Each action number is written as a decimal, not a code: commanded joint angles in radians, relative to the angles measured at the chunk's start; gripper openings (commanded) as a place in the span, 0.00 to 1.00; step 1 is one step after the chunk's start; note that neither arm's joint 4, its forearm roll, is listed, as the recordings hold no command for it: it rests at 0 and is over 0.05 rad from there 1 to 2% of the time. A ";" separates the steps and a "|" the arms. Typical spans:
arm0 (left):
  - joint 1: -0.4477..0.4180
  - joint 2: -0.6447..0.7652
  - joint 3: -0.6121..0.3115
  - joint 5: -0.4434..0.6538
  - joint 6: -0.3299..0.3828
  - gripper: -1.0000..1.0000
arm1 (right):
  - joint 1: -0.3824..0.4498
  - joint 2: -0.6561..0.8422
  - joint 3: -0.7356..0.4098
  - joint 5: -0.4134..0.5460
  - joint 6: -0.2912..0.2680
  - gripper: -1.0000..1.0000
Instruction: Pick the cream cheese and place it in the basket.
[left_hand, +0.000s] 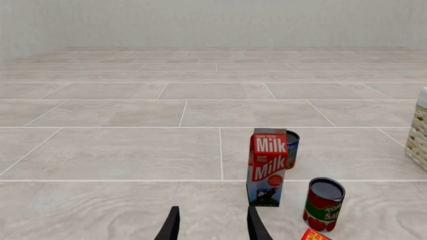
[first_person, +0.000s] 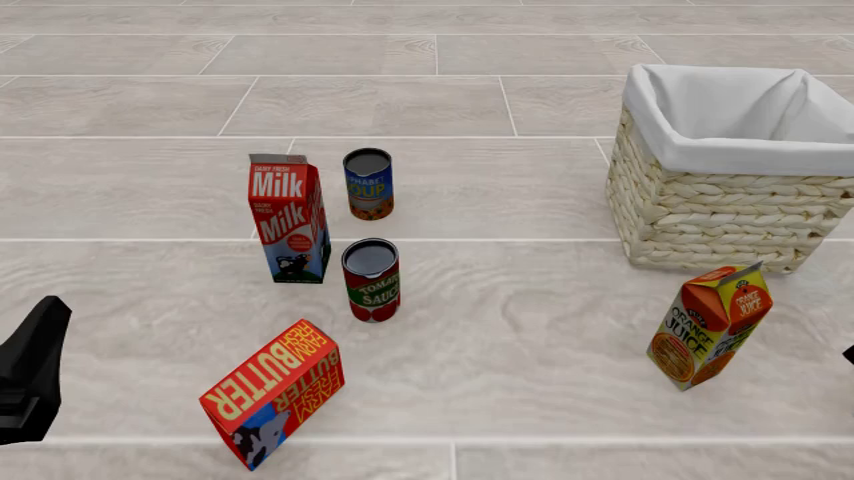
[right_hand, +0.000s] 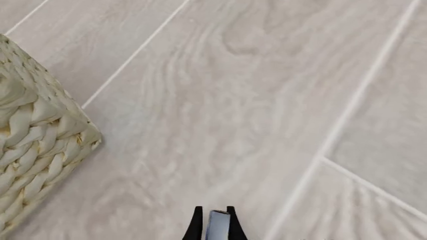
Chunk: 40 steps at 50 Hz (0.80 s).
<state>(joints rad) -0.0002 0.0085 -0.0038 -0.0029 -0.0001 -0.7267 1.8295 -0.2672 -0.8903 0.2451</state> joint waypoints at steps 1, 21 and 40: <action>0.000 0.000 0.000 0.000 0.000 1.00 | 0.029 0.012 -0.021 0.051 0.142 0.00; 0.000 0.000 0.000 0.000 0.000 1.00 | 0.061 -0.468 -0.041 0.304 0.108 0.00; 0.000 0.000 0.000 0.000 0.000 1.00 | 0.044 -0.948 -0.209 0.637 -0.096 0.00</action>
<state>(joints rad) -0.0002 0.0085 -0.0038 -0.0029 -0.0001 -0.6997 1.1039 -0.3873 -0.4030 0.2252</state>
